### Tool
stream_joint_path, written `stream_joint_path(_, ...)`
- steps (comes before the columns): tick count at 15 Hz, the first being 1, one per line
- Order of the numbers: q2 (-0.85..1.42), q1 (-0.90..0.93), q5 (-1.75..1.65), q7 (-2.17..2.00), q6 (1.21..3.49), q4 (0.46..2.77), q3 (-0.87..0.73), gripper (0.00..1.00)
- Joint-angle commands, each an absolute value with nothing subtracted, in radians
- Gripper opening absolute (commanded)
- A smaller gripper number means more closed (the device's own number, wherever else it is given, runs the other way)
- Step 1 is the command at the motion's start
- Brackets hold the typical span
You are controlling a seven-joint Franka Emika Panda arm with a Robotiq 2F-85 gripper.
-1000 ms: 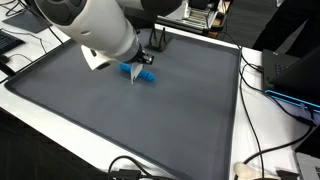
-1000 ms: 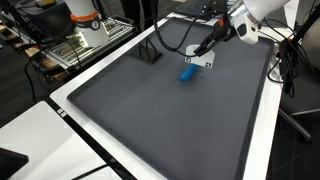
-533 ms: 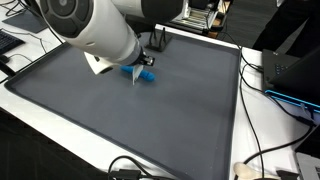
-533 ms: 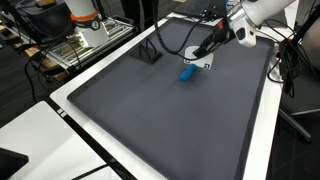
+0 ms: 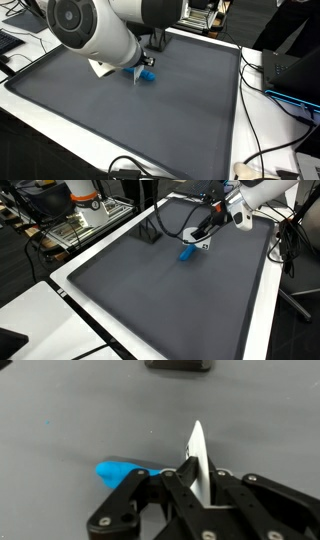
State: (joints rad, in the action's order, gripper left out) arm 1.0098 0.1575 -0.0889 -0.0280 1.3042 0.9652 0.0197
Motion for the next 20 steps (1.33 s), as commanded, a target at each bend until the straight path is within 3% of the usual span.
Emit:
stream_joint_path(1, 1.046, 0.155, -0.094, -0.014, 1.295, 0.957, 0.019, 0.02)
stream_joint_path(20, 1.055, 0.164, -0.102, 0.062, 1.199, 0.965, 0.017, 0.02)
